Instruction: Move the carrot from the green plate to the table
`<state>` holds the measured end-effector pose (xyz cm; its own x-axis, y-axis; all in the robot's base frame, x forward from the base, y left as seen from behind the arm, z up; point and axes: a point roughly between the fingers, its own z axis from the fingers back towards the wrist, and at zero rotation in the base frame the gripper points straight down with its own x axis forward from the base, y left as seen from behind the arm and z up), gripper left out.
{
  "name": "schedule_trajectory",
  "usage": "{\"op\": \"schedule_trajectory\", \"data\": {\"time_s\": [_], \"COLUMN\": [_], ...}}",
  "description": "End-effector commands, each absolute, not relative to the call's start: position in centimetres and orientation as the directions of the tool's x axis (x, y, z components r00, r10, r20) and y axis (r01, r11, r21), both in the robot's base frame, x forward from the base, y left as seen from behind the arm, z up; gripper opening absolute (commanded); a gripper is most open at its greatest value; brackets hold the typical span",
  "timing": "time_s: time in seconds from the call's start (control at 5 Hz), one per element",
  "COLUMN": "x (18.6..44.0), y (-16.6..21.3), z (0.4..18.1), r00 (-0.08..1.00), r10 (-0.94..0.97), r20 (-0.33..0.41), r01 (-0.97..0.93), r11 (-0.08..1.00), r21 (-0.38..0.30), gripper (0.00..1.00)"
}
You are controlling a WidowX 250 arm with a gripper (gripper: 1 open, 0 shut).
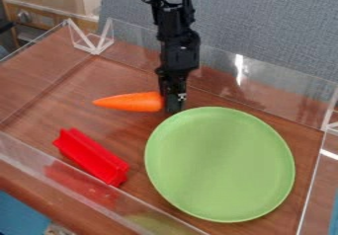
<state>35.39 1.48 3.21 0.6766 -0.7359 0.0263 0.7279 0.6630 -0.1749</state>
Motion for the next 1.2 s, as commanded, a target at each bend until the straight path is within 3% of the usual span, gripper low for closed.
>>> {"op": "schedule_trajectory", "data": {"time_s": [0.0, 0.2, 0.6, 1.0], "x": [36.2, 36.1, 38.3, 37.3], "y": [3.0, 4.1, 7.3, 6.1], "z": [4.6, 4.2, 3.4, 2.9], "r00": [0.712, 0.744, 0.762, 0.768], "r10": [-0.700, -0.665, -0.645, -0.640], "r20": [0.065, 0.065, 0.055, 0.038], "r01": [0.701, 0.666, 0.643, 0.631], "r11": [0.700, 0.731, 0.744, 0.743], "r21": [-0.137, -0.150, -0.179, -0.224], "gripper": [0.00, 0.00, 0.00, 0.00]}}
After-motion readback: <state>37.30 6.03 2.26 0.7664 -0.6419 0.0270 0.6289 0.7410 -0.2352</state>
